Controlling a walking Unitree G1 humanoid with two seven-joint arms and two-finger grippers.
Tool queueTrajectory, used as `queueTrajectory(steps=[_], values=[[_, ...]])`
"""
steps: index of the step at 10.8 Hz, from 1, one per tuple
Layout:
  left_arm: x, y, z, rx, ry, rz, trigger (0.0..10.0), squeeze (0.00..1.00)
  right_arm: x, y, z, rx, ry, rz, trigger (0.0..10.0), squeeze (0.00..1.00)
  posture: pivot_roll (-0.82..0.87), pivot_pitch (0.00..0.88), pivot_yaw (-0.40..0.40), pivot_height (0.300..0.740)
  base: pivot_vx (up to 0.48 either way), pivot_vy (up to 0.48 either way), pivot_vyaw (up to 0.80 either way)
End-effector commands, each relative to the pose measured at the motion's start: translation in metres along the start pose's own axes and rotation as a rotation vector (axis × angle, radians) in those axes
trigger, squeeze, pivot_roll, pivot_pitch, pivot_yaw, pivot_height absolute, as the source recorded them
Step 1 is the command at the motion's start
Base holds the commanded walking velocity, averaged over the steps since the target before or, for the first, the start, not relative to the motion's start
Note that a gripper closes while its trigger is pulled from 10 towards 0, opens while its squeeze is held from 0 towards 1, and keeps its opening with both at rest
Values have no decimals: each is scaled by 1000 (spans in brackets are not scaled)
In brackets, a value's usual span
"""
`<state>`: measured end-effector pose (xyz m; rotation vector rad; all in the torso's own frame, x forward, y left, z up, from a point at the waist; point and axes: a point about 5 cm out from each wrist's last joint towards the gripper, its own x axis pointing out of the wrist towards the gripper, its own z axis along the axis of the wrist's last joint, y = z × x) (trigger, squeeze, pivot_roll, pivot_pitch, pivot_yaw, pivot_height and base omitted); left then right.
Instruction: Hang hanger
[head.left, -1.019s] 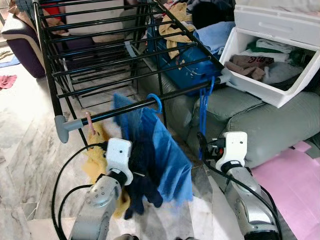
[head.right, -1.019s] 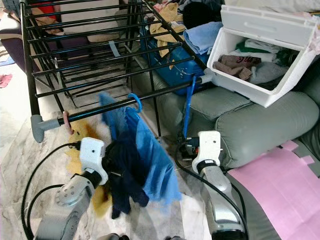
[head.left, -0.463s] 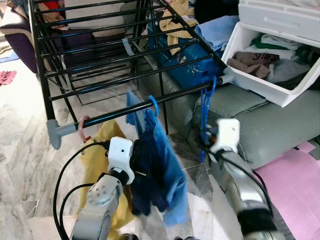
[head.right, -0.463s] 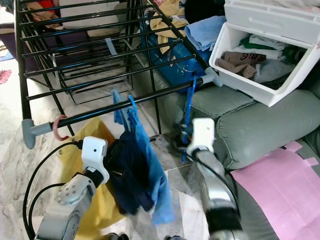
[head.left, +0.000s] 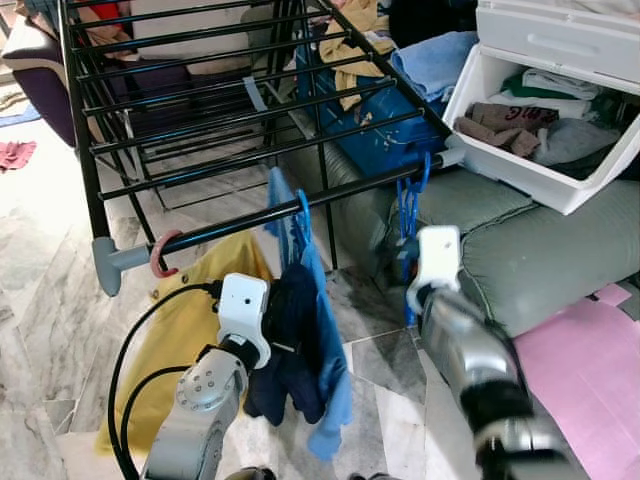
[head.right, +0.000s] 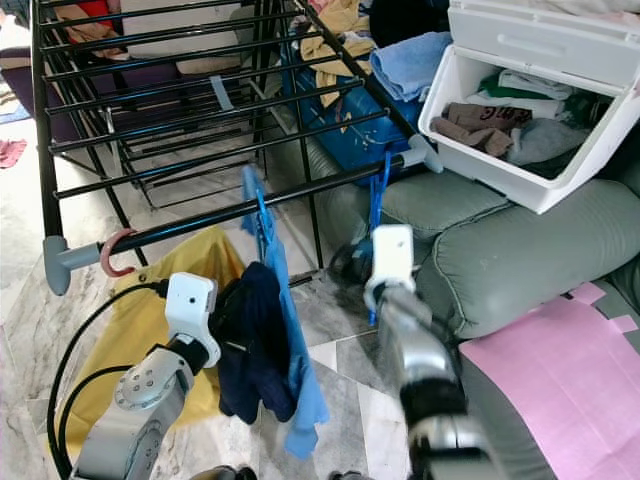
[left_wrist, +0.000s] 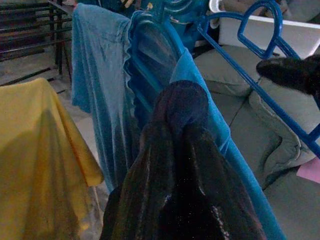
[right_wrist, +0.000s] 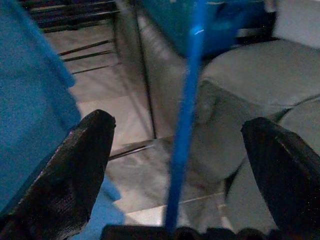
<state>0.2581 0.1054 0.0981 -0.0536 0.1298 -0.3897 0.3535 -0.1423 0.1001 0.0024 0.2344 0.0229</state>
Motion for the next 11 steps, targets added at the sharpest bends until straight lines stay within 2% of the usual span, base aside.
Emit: queueTrajectory(steps=[1, 2, 6, 8, 10, 11], values=[[2, -2, 6, 7, -19, -26, 10000, 0, 3, -9, 3, 8, 6, -50, 10000, 0, 23, 108, -26, 740, 0, 0, 0], [2, -3, 5, 9, -13, -33, 10000, 0, 6, -15, 6, -2, 3, -80, 10000, 0, 22, 107, -25, 740, 0, 0, 0], [4, -3, 5, 11, -7, -47, 10000, 0, 11, -17, 9, 3, 0, -100, 10000, 0, 23, 104, -20, 740, 0, 0, 0], [5, -4, 5, 13, -6, -51, 10000, 0, 13, -8, 18, -9, -59, -72, 10000, 0, 25, 102, -21, 740, 0, 0, 0], [5, -4, 5, 13, -6, -52, 10000, 0, 14, -5, 18, -45, -69, -73, 10000, 0, 26, 101, -23, 740, 0, 0, 0], [5, -4, 5, 12, -4, -51, 10000, 0, 13, -1, 16, -26, -70, -52, 10000, 0, 26, 101, -23, 740, 0, 0, 0]])
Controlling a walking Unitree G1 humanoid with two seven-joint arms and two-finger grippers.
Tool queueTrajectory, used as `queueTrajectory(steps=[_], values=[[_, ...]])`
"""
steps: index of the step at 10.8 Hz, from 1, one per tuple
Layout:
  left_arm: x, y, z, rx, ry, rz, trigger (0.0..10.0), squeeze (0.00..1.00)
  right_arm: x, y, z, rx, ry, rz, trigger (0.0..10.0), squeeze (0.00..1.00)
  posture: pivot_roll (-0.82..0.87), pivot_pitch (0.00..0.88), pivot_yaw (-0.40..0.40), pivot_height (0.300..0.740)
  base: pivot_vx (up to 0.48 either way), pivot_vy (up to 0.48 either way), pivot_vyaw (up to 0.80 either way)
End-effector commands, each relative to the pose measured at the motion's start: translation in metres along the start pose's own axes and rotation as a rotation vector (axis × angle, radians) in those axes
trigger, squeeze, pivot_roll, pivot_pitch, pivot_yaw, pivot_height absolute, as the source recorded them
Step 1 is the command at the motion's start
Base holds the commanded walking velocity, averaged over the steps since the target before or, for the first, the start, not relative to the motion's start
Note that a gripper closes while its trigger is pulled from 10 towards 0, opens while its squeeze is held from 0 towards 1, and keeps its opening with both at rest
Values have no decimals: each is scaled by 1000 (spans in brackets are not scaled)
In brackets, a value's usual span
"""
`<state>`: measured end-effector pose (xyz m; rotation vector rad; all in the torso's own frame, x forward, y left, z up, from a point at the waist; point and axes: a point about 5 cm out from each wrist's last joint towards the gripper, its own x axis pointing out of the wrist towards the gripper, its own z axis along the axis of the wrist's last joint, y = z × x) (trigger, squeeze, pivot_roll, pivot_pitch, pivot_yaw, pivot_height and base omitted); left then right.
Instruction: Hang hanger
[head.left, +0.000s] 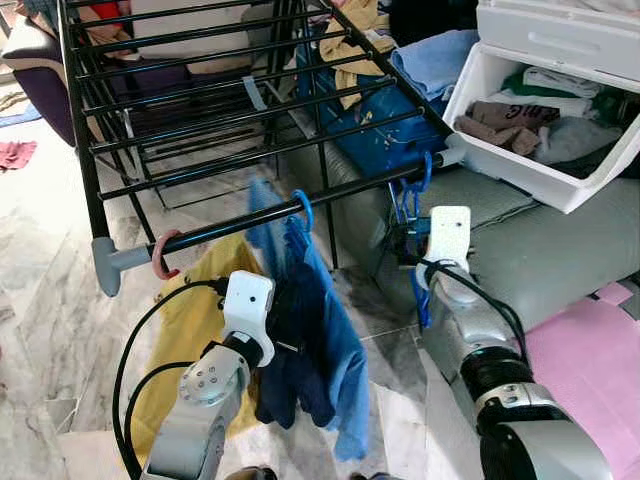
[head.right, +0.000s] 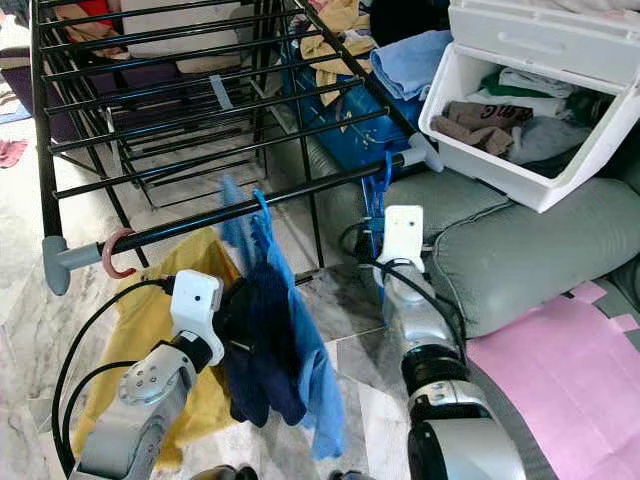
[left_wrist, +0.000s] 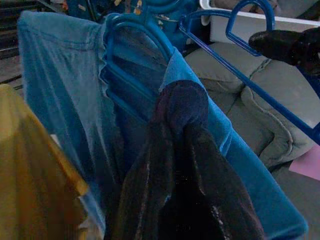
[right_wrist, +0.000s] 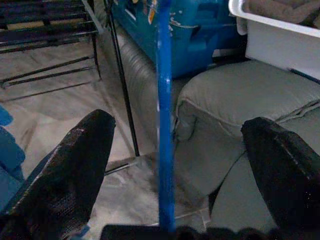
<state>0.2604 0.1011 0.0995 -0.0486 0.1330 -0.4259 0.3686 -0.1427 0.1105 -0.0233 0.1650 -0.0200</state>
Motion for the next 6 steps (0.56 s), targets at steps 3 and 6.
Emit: queueTrajectory(steps=[3, 6], values=[[2, -1, 3, 4, -4, -19, 10000, 0, -1, 12, -1, 20, -1, 72, 10000, 0, 24, 102, -23, 740, 0, 0, 0], [2, -2, 2, 6, 2, -23, 10000, 0, -2, -8, -21, 16, 112, -33, 10000, 0, 26, 101, -22, 740, 0, 0, 0]])
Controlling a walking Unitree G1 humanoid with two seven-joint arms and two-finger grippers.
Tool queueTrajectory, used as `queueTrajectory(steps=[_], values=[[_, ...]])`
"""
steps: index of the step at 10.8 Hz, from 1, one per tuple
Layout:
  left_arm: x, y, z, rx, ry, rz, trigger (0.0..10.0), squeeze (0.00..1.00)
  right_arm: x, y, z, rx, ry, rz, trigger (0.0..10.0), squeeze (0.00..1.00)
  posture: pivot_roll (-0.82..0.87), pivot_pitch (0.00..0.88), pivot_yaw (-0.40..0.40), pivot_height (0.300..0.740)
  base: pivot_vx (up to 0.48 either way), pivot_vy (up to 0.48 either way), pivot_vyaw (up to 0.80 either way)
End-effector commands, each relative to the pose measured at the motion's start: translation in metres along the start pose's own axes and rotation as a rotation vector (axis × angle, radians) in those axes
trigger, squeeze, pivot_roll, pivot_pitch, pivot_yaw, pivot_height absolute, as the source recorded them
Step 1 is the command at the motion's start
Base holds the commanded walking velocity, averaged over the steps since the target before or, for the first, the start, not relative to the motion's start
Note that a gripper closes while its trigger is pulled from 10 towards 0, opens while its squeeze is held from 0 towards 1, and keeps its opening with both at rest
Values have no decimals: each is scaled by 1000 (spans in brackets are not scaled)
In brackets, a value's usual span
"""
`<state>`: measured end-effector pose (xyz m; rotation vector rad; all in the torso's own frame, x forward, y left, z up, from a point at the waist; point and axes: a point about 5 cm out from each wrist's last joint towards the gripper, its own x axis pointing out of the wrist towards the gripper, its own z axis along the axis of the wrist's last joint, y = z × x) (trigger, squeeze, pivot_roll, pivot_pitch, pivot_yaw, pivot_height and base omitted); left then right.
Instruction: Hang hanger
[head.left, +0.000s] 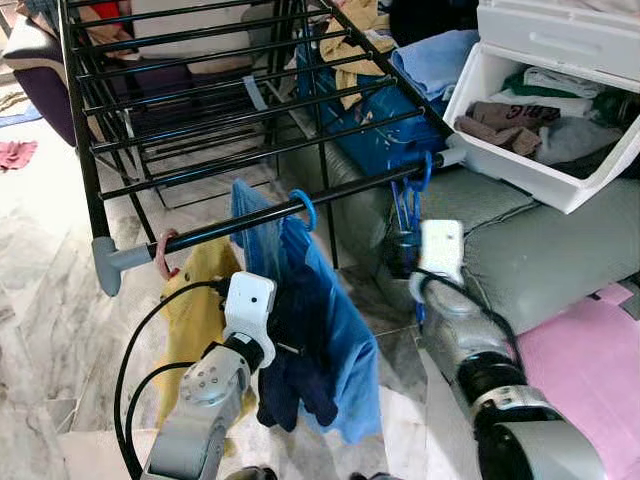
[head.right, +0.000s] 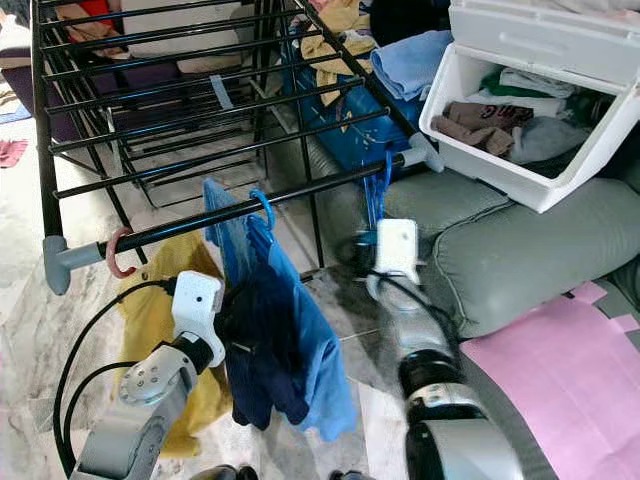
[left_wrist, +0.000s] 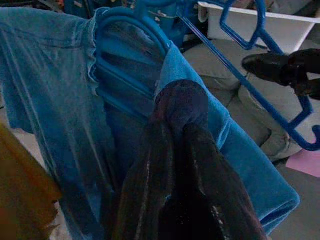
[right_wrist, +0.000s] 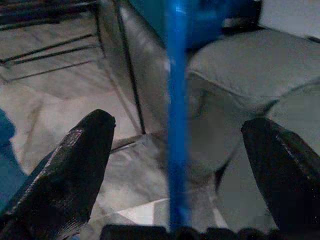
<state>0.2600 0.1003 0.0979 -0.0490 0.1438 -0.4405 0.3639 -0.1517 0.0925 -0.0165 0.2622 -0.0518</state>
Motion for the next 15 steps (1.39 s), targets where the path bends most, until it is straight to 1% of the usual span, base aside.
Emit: queueTrajectory(steps=[1, 2, 5, 6, 7, 9, 10, 11, 13, 15], values=[[2, -1, 3, 6, -7, -10, 10000, 0, 1, -6, 0, 5, 9, -28, 10000, 0, 25, 101, -21, 740, 0, 0, 0], [2, -1, 3, 6, -5, -12, 10000, 0, 1, -11, 2, -3, 5, -49, 10000, 0, 25, 101, -21, 740, 0, 0, 0], [2, -1, 2, 10, 2, -18, 10000, 0, 3, -7, 3, 4, 13, 1, 10000, 0, 27, 100, -18, 740, 0, 0, 0], [2, -1, 2, 11, 3, -19, 10000, 0, 4, -10, 3, -24, 18, -28, 10000, 0, 27, 100, -18, 740, 0, 0, 0], [2, -1, 2, 11, 6, -18, 10000, 0, 4, -9, 6, -5, 7, -2, 10000, 0, 27, 100, -18, 740, 0, 0, 0], [2, -2, 2, 13, 11, -22, 10000, 0, 5, -5, 5, -11, 22, 57, 10000, 0, 28, 100, -15, 740, 0, 0, 0], [2, -2, 1, 13, 15, -22, 10000, 0, 5, -4, 5, -30, 24, 85, 6392, 0, 28, 101, -15, 740, 0, 0, 0], [3, -2, 1, 14, 19, -24, 10000, 0, 6, -2, 7, -43, 22, 112, 0, 0, 28, 101, -15, 740, 0, 0, 0], [3, -2, 0, 16, 25, -23, 10000, 0, 7, -6, 11, -52, 17, 108, 0, 0, 30, 102, -17, 740, 0, 0, 0], [3, -2, -1, 19, 32, -26, 10000, 0, 8, -11, 10, -52, 23, 99, 0, 0, 31, 102, -16, 740, 0, 0, 0]])
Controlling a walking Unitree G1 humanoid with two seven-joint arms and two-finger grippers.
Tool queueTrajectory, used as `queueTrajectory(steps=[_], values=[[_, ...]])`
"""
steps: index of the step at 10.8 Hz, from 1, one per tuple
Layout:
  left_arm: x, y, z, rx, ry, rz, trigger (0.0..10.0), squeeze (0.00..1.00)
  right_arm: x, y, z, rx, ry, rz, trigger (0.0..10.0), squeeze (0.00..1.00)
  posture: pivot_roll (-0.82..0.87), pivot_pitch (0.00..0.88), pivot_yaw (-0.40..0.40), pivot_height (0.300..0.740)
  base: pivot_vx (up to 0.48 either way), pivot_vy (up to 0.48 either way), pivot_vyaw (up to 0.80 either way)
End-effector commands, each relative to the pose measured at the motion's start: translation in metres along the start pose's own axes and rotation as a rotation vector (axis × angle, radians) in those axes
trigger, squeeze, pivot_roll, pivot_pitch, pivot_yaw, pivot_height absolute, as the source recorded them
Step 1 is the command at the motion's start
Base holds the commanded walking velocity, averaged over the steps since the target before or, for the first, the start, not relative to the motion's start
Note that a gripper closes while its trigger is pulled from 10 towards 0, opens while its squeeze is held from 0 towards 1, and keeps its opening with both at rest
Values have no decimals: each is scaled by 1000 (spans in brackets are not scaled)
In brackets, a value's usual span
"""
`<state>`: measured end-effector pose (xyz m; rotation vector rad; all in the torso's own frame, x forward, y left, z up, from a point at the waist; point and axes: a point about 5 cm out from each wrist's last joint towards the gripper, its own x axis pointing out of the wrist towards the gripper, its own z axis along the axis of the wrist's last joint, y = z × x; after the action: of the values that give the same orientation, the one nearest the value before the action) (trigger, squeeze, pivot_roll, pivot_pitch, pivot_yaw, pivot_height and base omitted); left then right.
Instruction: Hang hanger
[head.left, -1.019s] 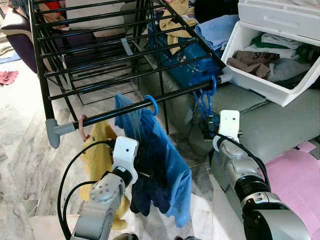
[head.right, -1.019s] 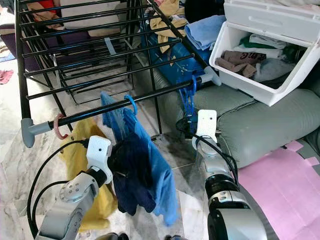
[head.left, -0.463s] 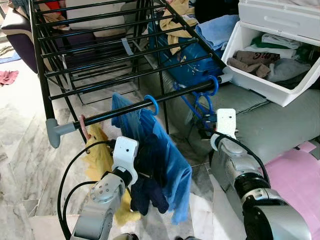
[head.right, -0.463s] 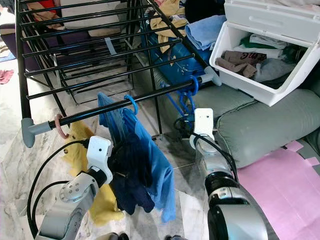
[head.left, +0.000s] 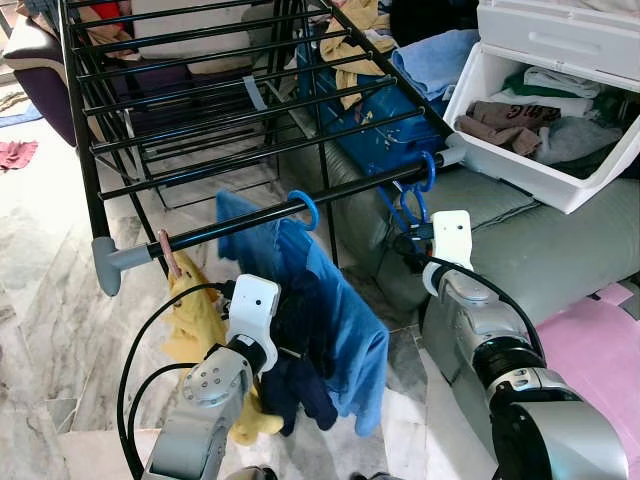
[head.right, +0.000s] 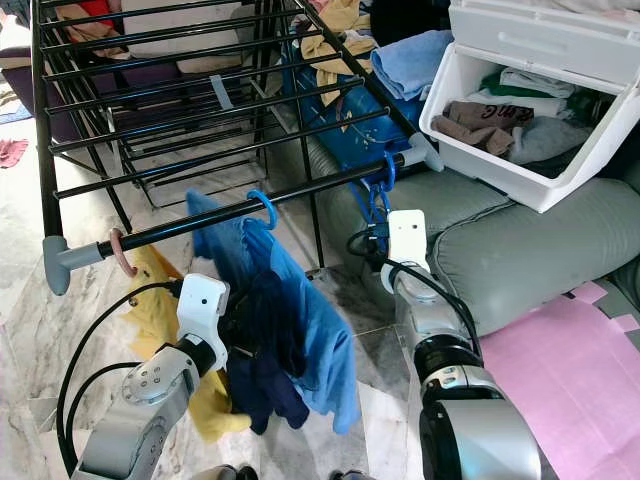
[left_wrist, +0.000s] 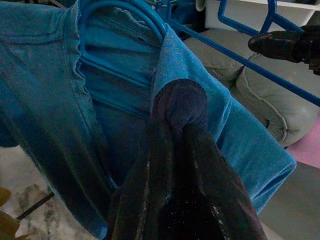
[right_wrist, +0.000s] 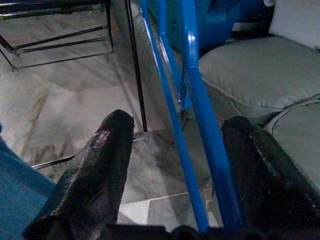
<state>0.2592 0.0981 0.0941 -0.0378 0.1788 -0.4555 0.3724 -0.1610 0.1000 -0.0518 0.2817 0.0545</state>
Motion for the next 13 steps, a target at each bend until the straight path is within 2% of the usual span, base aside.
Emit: queueTrajectory(steps=[1, 13], values=[[2, -1, 3, 16, -2, -17, 10000, 0, 1, -1, -1, -2, 8, -2, 0, 0, 30, 103, -13, 740, 0, 0, 0], [4, -2, 1, 28, 13, -24, 10000, 0, 0, -1, -3, 4, 7, -15, 78, 0, 35, 100, -12, 740, 0, 0, 0]])
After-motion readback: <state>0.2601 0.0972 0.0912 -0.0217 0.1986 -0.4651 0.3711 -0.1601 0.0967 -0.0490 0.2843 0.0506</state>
